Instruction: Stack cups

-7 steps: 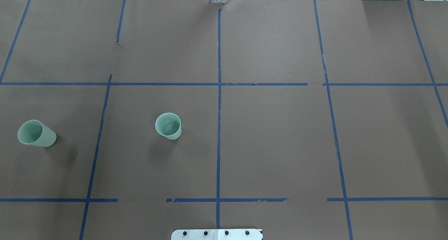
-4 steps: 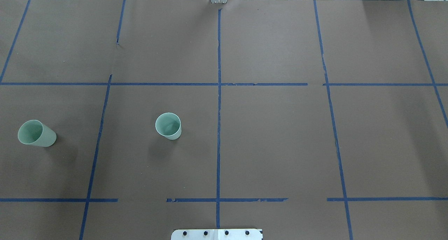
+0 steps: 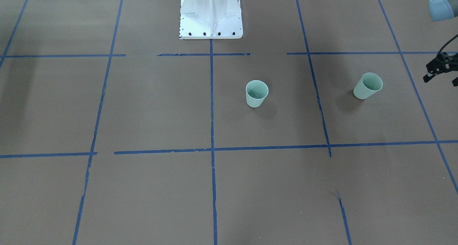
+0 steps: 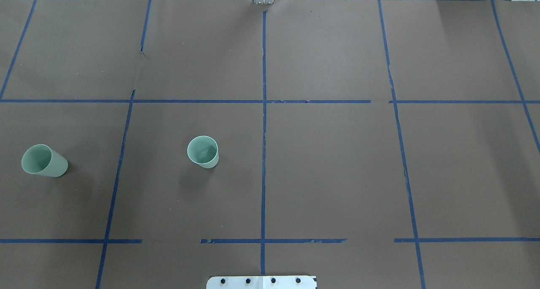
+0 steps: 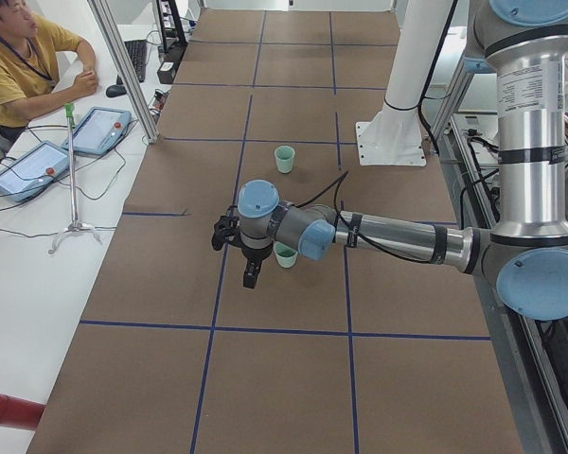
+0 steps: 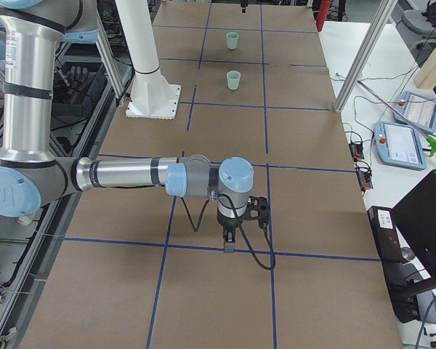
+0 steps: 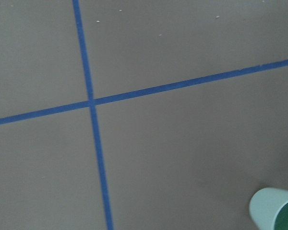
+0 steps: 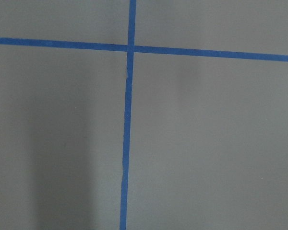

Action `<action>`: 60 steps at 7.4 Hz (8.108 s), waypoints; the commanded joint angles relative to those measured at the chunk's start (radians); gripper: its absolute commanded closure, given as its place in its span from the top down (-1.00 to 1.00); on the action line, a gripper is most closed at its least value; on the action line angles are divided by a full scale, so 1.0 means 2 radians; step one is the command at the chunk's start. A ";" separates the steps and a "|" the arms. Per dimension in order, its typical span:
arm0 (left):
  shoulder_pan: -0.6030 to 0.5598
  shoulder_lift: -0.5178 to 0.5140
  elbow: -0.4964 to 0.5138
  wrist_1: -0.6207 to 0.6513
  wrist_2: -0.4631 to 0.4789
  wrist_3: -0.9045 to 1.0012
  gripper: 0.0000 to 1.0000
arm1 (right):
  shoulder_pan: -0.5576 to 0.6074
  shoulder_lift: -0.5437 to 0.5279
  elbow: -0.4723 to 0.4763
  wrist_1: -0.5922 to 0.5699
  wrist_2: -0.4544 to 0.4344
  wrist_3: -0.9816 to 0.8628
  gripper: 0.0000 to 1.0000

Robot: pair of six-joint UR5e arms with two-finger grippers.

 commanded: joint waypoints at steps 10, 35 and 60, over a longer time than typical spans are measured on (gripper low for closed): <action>0.217 0.000 -0.034 -0.082 0.126 -0.304 0.79 | 0.001 0.000 0.000 0.000 0.000 0.000 1.00; 0.321 -0.415 -0.042 0.336 0.190 -0.575 -1.00 | 0.001 0.000 0.000 0.000 0.000 0.000 1.00; -0.149 -0.044 0.001 0.312 0.031 0.379 1.00 | 0.001 0.000 0.000 0.000 0.000 0.000 1.00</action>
